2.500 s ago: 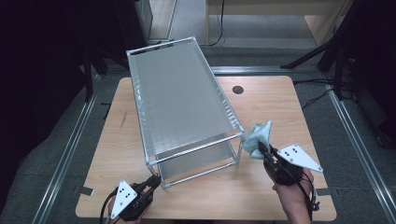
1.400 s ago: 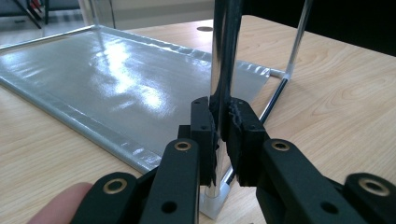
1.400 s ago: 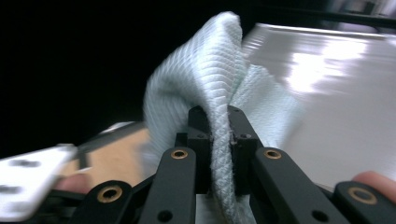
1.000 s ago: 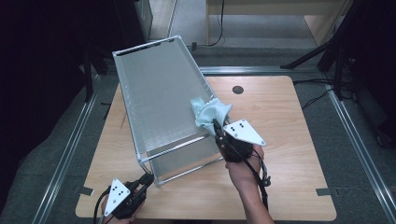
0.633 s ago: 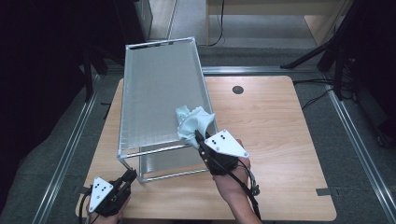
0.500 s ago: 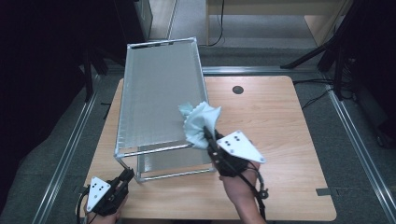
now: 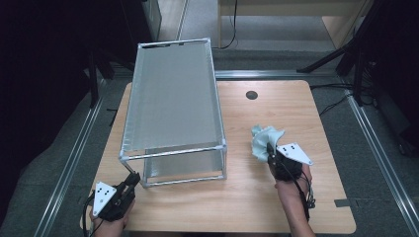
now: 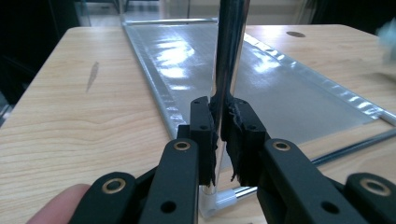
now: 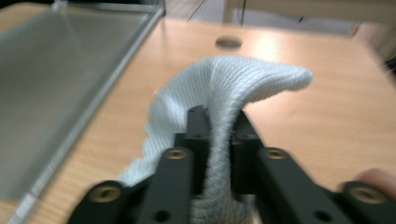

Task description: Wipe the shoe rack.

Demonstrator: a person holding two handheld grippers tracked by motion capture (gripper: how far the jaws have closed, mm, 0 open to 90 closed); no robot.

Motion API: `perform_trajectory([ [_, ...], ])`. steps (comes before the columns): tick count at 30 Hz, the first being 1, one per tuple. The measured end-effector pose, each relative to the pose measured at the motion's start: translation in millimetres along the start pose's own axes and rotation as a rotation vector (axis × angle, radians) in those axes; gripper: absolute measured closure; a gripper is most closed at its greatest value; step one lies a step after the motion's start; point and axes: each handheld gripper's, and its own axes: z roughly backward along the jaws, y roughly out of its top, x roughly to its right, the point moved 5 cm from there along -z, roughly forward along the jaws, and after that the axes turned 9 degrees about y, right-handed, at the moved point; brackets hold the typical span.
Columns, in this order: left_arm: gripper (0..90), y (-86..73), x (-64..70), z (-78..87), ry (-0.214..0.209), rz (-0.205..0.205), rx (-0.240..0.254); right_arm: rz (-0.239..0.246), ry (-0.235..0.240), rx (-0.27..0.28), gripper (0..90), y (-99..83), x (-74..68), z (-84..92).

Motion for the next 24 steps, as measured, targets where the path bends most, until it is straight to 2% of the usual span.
perform_trajectory([
  [3, 81.1, 0.0, -1.8, -2.0, 0.011, 0.002, 0.002, -0.022, 0.058, -0.014, 45.6, -19.4, 1.3, -8.3],
  [4, 80.8, -0.5, -2.4, -2.6, 0.013, 0.001, 0.000, -0.012, 0.094, -0.011, 41.1, -21.2, -3.0, -6.6],
  [5, 80.1, -0.5, -2.4, -2.6, 0.013, 0.001, 0.000, -0.012, 0.094, -0.011, 41.1, -21.2, -3.0, -6.6],
  [7, 79.5, -2.7, -3.9, -4.9, 0.012, -0.001, -0.014, 0.044, 0.188, 0.012, 36.3, -20.6, -17.8, 0.1],
  [8, 78.8, -5.0, -5.5, -6.3, 0.012, -0.007, -0.024, 0.090, 0.328, 0.021, 36.4, -21.7, -40.5, 5.9],
  [9, 79.1, -5.1, -6.3, -5.9, 0.015, -0.010, -0.028, 0.119, 0.373, 0.023, 37.0, -23.3, -52.2, 6.3],
  [10, 79.8, -5.1, -6.3, -5.9, 0.015, -0.010, -0.028, 0.119, 0.373, 0.023, 37.0, -23.3, -52.2, 6.3],
  [11, 80.2, -4.8, -6.9, -5.3, 0.018, -0.011, -0.027, 0.181, 0.456, 0.027, 38.9, -27.1, -78.0, 2.9],
  [13, 80.9, -5.3, -7.5, -3.8, 0.023, -0.009, -0.028, 0.208, 0.479, 0.033, 44.0, -28.4, -93.7, -2.7],
  [14, 81.2, -5.7, -7.7, -2.8, 0.017, -0.007, -0.030, 0.208, 0.479, 0.033, 44.0, -28.4, -93.7, -2.7],
  [15, 81.3, -6.1, -7.5, -0.5, 0.007, -0.021, -0.030, 0.214, 0.503, 0.035, 58.3, -29.1, -105.7, -8.7],
  [16, 81.4, -6.1, -7.5, -0.5, 0.007, -0.021, -0.030, 0.214, 0.503, 0.035, 58.3, -29.1, -105.7, -8.7],
  [18, 81.4, -7.0, -8.2, 1.4, 0.004, -0.024, -0.029, 0.218, 0.513, 0.040, 76.5, -32.0, -114.0, -10.6],
  [20, 81.4, -8.2, -8.4, 3.0, -0.004, -0.017, -0.025, 0.237, 0.511, 0.044, 81.5, -34.7, -115.1, -7.7],
  [24, 81.5, -10.7, -0.6, 7.5, -0.041, -0.036, -0.012, 0.219, 0.472, 0.042, 82.2, -39.7, -114.1, 2.6],
])
